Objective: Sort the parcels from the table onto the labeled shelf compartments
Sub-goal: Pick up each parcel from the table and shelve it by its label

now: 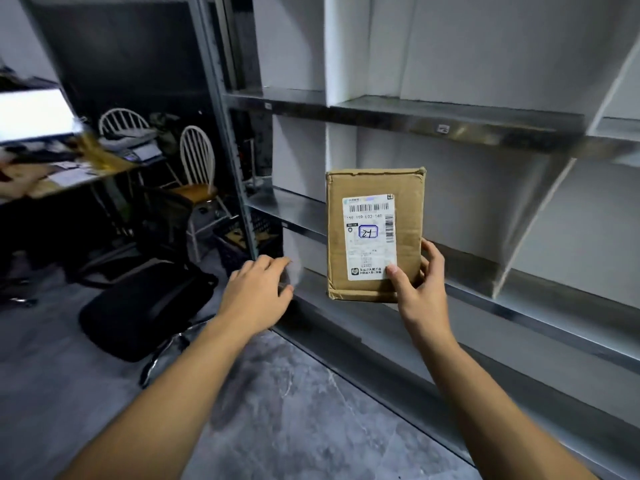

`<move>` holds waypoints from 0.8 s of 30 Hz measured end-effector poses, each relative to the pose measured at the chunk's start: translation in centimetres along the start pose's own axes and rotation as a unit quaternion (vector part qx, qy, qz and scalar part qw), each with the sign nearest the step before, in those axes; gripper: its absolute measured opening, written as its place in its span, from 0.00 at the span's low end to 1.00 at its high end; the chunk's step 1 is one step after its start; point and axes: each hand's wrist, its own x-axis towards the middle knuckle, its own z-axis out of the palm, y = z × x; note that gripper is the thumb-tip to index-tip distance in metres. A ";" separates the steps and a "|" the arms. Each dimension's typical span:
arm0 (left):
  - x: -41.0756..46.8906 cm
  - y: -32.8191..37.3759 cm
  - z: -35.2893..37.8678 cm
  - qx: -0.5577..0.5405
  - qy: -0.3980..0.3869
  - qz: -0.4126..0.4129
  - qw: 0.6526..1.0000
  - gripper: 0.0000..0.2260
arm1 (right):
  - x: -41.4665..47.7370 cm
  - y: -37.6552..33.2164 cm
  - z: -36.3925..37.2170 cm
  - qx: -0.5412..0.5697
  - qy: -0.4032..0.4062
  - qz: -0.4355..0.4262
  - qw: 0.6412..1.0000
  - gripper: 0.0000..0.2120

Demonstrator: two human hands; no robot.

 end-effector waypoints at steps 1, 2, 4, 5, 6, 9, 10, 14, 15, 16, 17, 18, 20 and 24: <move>0.9 -2.0 -0.2 0.003 0.002 -0.002 1.000 0.23 | 0.7 0.1 2.3 0.003 -0.003 0.000 1.000 0.28; 1.7 -3.9 -0.4 0.006 0.004 -0.002 1.000 0.24 | 1.5 0.2 4.5 0.005 -0.006 -0.003 1.000 0.28; 3.7 -7.4 -0.8 0.007 0.007 0.001 1.000 0.24 | 3.0 0.3 8.8 0.010 -0.010 -0.009 1.000 0.27; 4.6 -9.0 -1.1 0.004 0.007 0.001 1.000 0.24 | 3.8 0.2 10.7 0.011 -0.011 -0.007 1.000 0.27; 5.5 -10.6 -1.3 0.003 0.008 0.003 1.000 0.24 | 4.5 0.2 12.4 0.009 -0.009 -0.006 1.000 0.27; 8.0 -14.4 -1.7 0.013 0.005 0.020 1.000 0.24 | 6.5 0.5 16.6 0.009 0.016 -0.003 1.000 0.27; 8.9 -15.5 -1.7 0.012 0.005 0.024 1.000 0.24 | 7.1 0.8 17.7 0.010 0.024 -0.001 1.000 0.28; 11.9 -19.1 -0.7 -0.001 -0.009 0.026 1.000 0.23 | 9.4 2.1 21.7 -0.011 0.036 0.006 0.999 0.29; 12.7 -19.8 -0.3 -0.001 -0.014 0.027 1.000 0.23 | 10.1 2.4 22.6 -0.015 0.039 0.006 0.999 0.29; 13.5 -20.5 0.1 -0.001 -0.018 0.027 0.999 0.23 | 10.8 2.8 23.4 -0.019 0.042 0.007 0.999 0.29; 14.5 -21.1 0.5 -0.003 -0.021 0.027 0.999 0.23 | 11.7 3.2 24.2 -0.022 0.043 0.008 0.999 0.28; 15.5 -21.7 0.9 -0.005 -0.023 0.028 0.999 0.23 | 12.6 3.6 24.9 -0.025 0.042 0.009 0.999 0.28; 17.6 -22.7 1.7 -0.005 -0.030 0.032 0.999 0.23 | 14.6 4.6 26.4 -0.036 0.041 0.011 0.998 0.27; 23.3 -24.6 3.7 0.004 -0.039 0.045 0.998 0.22 | 19.8 7.3 29.4 -0.045 0.055 0.013 0.997 0.29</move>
